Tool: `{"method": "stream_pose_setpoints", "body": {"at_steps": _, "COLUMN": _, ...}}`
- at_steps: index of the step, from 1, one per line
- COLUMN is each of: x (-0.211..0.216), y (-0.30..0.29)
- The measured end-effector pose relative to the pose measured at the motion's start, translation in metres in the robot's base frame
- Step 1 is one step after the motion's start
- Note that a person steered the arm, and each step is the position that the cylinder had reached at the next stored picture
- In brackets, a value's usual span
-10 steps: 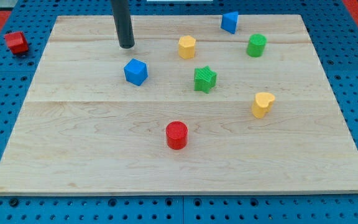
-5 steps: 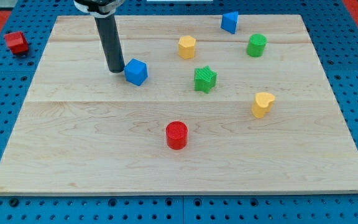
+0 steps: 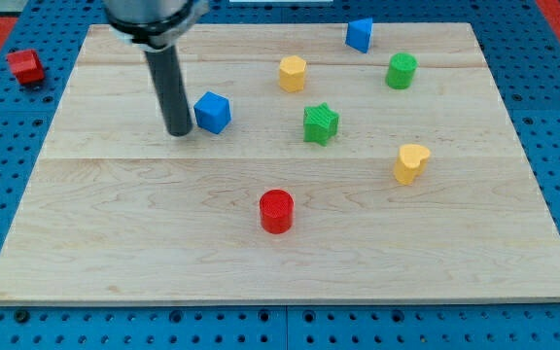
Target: Push the blue cube towards red circle
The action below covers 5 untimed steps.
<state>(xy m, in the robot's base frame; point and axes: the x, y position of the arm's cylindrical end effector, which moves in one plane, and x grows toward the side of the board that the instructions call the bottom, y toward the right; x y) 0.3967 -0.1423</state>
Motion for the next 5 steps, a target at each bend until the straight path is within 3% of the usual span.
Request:
{"method": "stream_pose_setpoints", "body": {"at_steps": 1, "x": -0.018, "y": -0.035}}
{"method": "stream_pose_setpoints", "body": {"at_steps": 2, "x": -0.054, "y": -0.006}}
{"method": "stream_pose_setpoints", "body": {"at_steps": 4, "x": -0.045, "y": 0.065}}
{"method": "stream_pose_setpoints", "body": {"at_steps": 5, "x": -0.019, "y": 0.077}}
